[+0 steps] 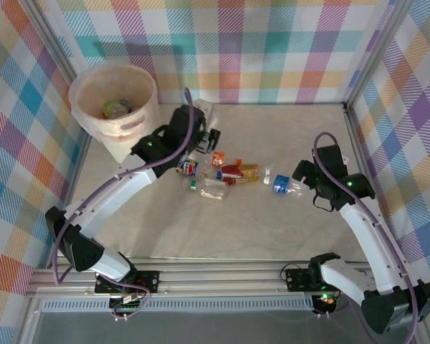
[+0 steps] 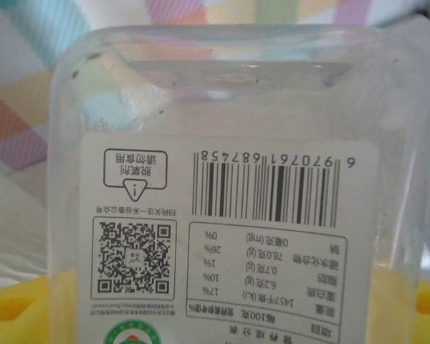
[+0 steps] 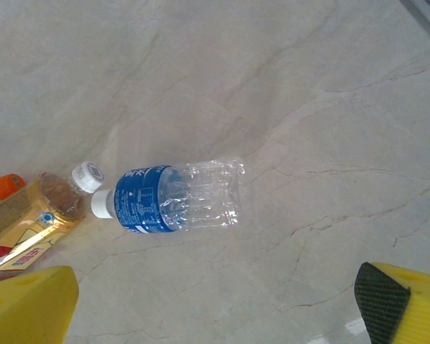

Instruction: Put the plastic bottles in the bin

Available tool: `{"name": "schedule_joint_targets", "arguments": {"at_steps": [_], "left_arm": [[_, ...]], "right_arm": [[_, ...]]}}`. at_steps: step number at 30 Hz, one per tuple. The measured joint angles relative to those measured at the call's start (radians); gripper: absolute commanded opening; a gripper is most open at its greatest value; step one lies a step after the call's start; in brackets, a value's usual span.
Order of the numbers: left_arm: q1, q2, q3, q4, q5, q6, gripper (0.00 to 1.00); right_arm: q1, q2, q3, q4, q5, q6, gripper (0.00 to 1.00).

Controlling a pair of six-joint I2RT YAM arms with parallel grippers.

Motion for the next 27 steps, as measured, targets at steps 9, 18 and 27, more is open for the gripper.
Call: {"name": "schedule_joint_targets", "arguments": {"at_steps": [9, 18, 27], "left_arm": [[0.286, 0.039, 0.232, -0.011, 0.014, 0.031, 0.71], [0.550, 0.161, 0.401, -0.057, 0.065, 0.011, 0.71], [0.711, 0.266, 0.415, -0.104, 0.098, -0.032, 0.72]], "right_arm": [[0.000, 0.000, -0.004, 0.016, -0.029, 0.000, 1.00], [0.000, 0.014, -0.004, 0.022, -0.050, -0.002, 1.00], [0.000, 0.034, -0.004, 0.028, -0.070, -0.018, 1.00]]}}
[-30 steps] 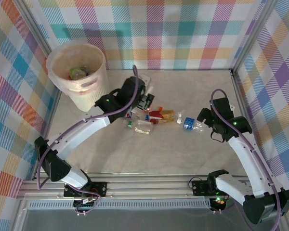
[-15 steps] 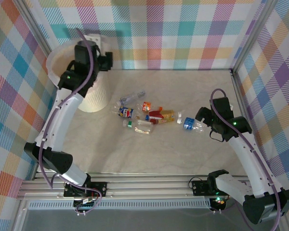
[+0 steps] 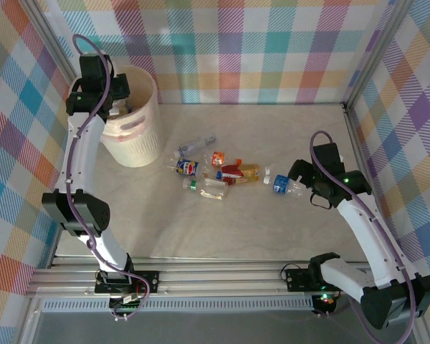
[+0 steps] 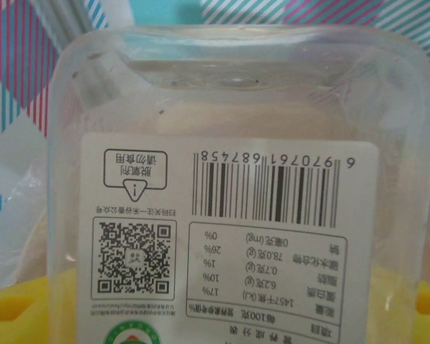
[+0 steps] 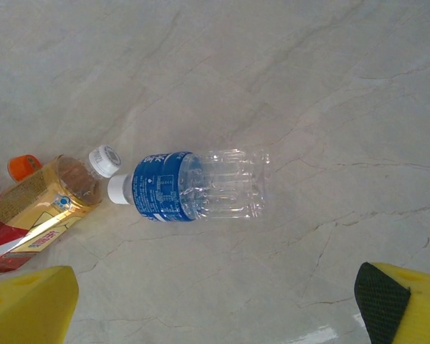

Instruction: Put the plastic bottles in the bin

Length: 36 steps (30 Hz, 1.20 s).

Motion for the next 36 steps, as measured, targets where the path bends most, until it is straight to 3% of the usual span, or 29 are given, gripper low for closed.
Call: {"name": "schedule_joint_targets", "arguments": {"at_steps": [14, 21, 30, 36], "left_arm": [[0.039, 0.154, 0.059, -0.060, 0.037, -0.014, 0.82], [0.039, 0.157, 0.060, -0.082, 0.037, -0.029, 1.00], [0.039, 0.156, 0.065, -0.083, 0.044, -0.033, 1.00], [0.039, 0.123, 0.065, -0.092, 0.106, -0.045, 1.00]], "right_arm": [[-0.003, 0.023, 0.000, 0.002, -0.020, -0.022, 1.00], [-0.044, 0.094, 0.000, 0.016, -0.061, -0.066, 1.00], [-0.163, 0.168, 0.000, 0.089, -0.191, -0.132, 1.00], [-0.240, 0.229, 0.000, 0.133, -0.295, -0.172, 1.00]]}}
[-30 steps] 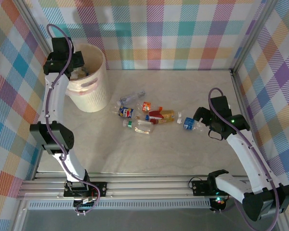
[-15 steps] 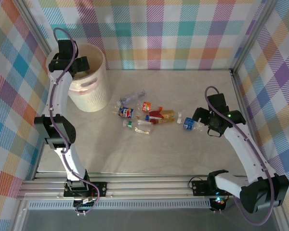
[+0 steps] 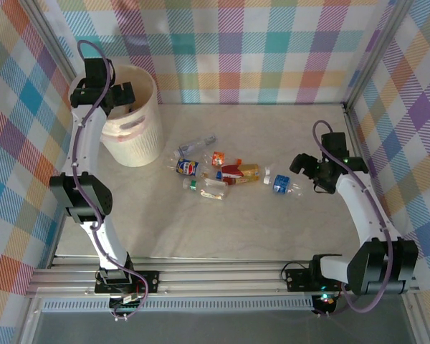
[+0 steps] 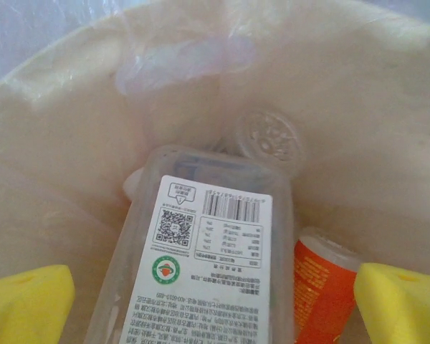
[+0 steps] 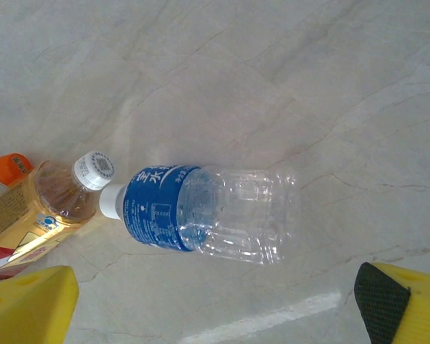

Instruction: Put the plastic bottles in the bin

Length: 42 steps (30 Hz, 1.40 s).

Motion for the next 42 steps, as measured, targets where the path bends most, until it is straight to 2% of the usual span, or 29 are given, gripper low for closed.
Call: {"name": "schedule_joint_targets", "arguments": {"at_steps": [5, 9, 14, 19, 23, 29, 42], "left_arm": [[-0.018, -0.135, -0.080, 0.014, 0.059, -0.013, 1.00], [-0.080, -0.293, -0.212, 0.056, 0.072, -0.014, 1.00], [-0.241, -0.455, -0.403, 0.140, 0.061, -0.021, 1.00], [-0.406, -0.544, -0.587, 0.223, 0.049, -0.048, 1.00], [-0.502, -0.571, -0.679, 0.273, 0.042, -0.078, 1.00], [-0.587, -0.575, -0.743, 0.328, 0.039, -0.117, 1.00], [-0.674, -0.521, -0.779, 0.355, 0.034, -0.170, 1.00]], "right_arm": [[-0.053, 0.072, 0.011, 0.027, -0.102, -0.041, 1.00], [-0.067, 0.145, 0.054, 0.040, -0.167, -0.076, 1.00], [-0.068, 0.251, 0.105, 0.071, -0.229, -0.117, 1.00], [-0.068, 0.373, 0.145, 0.092, -0.265, -0.148, 1.00], [-0.068, 0.454, 0.175, 0.100, -0.290, -0.175, 1.00], [-0.068, 0.510, 0.189, 0.104, -0.329, -0.198, 1.00], [-0.068, 0.497, 0.105, 0.108, -0.372, -0.193, 0.99]]}}
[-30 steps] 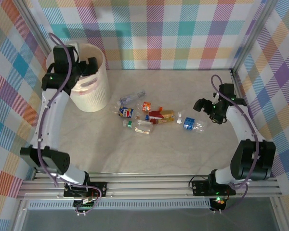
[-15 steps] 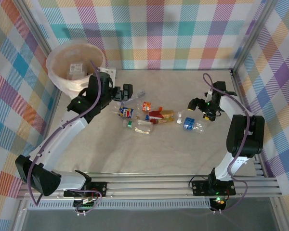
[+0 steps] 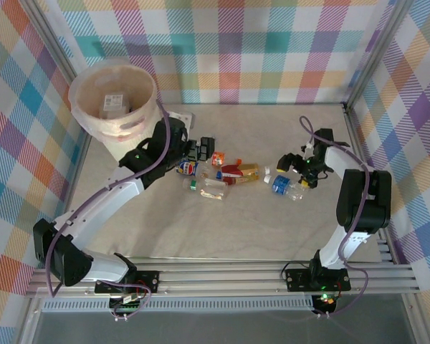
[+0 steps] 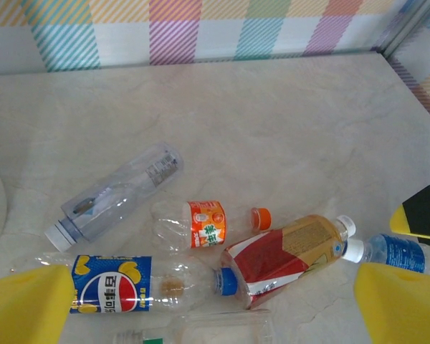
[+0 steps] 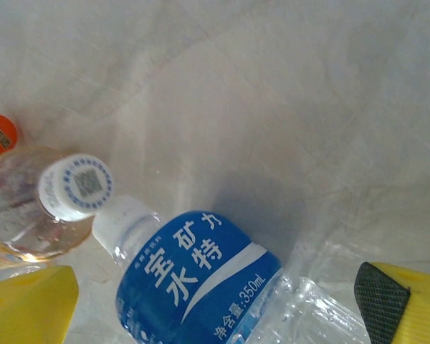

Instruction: Put the plastic bottles in the bin

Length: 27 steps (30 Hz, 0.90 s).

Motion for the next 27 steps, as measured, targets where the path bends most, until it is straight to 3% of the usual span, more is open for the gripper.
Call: {"name": "schedule_joint_targets", "arguments": {"at_steps": [11, 17, 27], "left_arm": [[-0.005, 0.018, 0.000, 0.000, -0.012, -0.005, 1.00], [-0.005, 0.028, 0.000, 0.000, -0.019, -0.016, 1.00], [-0.007, 0.044, 0.000, 0.000, -0.019, -0.024, 1.00]], "right_arm": [[0.014, -0.108, -0.138, 0.025, -0.045, 0.056, 0.99], [0.078, -0.147, -0.216, 0.031, -0.043, 0.103, 0.99], [0.135, -0.214, -0.259, 0.021, 0.057, 0.150, 0.95]]}}
